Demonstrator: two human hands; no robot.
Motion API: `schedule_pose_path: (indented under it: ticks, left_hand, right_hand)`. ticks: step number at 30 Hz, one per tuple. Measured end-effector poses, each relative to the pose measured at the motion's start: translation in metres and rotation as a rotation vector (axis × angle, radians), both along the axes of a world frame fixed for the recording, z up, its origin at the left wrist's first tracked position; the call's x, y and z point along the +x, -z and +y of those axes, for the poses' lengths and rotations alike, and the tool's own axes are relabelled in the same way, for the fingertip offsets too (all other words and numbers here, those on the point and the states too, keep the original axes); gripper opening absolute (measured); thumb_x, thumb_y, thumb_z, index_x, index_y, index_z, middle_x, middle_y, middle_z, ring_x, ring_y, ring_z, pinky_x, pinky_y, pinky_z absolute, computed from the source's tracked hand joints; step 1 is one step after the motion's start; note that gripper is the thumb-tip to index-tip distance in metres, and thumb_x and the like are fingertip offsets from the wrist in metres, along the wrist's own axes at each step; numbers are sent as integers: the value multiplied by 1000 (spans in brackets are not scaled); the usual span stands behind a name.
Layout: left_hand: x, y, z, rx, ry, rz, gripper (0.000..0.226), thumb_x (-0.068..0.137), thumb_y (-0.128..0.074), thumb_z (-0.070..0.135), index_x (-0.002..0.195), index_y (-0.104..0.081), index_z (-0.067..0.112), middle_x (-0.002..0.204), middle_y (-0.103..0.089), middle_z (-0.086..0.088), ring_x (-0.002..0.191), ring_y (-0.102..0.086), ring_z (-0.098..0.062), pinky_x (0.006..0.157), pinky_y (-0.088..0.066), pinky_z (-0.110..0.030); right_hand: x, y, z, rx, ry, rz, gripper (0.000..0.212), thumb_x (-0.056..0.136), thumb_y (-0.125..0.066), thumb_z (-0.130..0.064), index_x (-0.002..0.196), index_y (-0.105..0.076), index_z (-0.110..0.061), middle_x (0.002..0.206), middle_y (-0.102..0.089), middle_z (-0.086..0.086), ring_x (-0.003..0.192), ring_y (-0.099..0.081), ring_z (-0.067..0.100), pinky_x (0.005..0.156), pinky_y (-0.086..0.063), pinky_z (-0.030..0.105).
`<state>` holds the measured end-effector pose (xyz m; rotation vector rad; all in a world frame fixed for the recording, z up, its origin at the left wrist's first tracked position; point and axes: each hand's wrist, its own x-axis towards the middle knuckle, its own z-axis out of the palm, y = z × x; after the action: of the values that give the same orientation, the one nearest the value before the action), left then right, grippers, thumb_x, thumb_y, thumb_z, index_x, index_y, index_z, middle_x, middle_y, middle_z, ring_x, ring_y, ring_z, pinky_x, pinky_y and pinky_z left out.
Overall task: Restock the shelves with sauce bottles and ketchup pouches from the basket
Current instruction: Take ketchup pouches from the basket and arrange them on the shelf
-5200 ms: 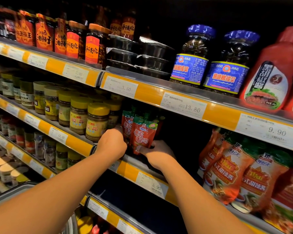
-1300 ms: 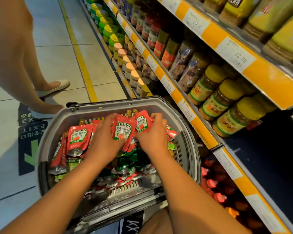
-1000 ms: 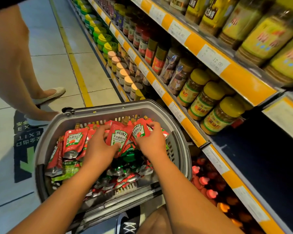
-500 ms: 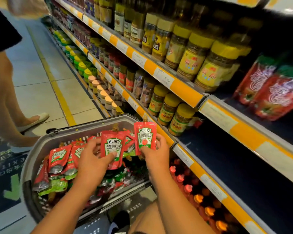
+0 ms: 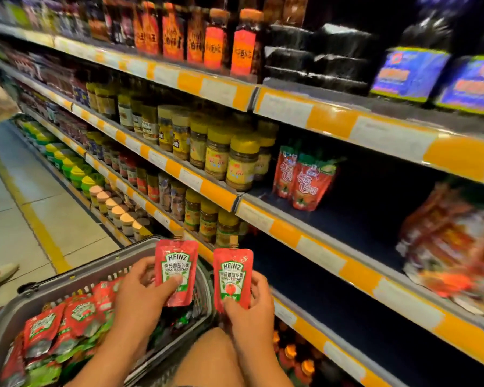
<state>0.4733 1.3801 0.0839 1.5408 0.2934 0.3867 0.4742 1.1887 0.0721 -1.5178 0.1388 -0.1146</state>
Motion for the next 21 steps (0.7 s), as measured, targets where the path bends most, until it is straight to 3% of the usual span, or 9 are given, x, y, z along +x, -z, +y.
schedule_pose_path:
  ticks: [4,8,14,17,21]
  left_hand:
    - [3,-20,-26,-26,109,-18,39,79,-88,14,101,-71,41,102,-79,2,91,-77,-21,77,-62,-46]
    - [11,-49,-53,-12,208,-58,38,80,-88,19,101,-70,45,104,-78,3,91,-77,-17,75,-62,-41]
    - [28,-97,-98,33,348,-153,34,81,-87,21,101,-70,43,102,-77,11,84,-77,-13,64,-62,-27]
    - [38,-112,-119,3,420,-160,37,83,-87,18,107,-70,40,104,-78,7,89,-78,-16,70,-63,-31]
    - [57,-126,-145,-22,477,-150,36,83,-85,10,112,-70,26,104,-79,0,92,-77,-17,67,-61,-23]
  right_hand:
    - [-13,-35,-41,-13,91,-77,63,76,-77,6,107,-62,-47,104,-76,-8,95,-75,11,70,-62,25]
    - [-20,-75,-80,-35,177,-181,61,80,-77,1,107,-60,-51,107,-75,-12,98,-74,9,76,-62,25]
    - [-19,-123,-131,-52,287,-274,61,82,-74,6,103,-61,-50,103,-74,-14,94,-73,7,68,-58,16]
    - [-16,-137,-151,-80,337,-277,57,83,-74,4,109,-58,-44,104,-74,-16,96,-73,6,70,-60,22]
    - [-8,-148,-172,-138,365,-253,54,83,-74,1,115,-58,-39,102,-74,-15,94,-72,5,72,-60,28]
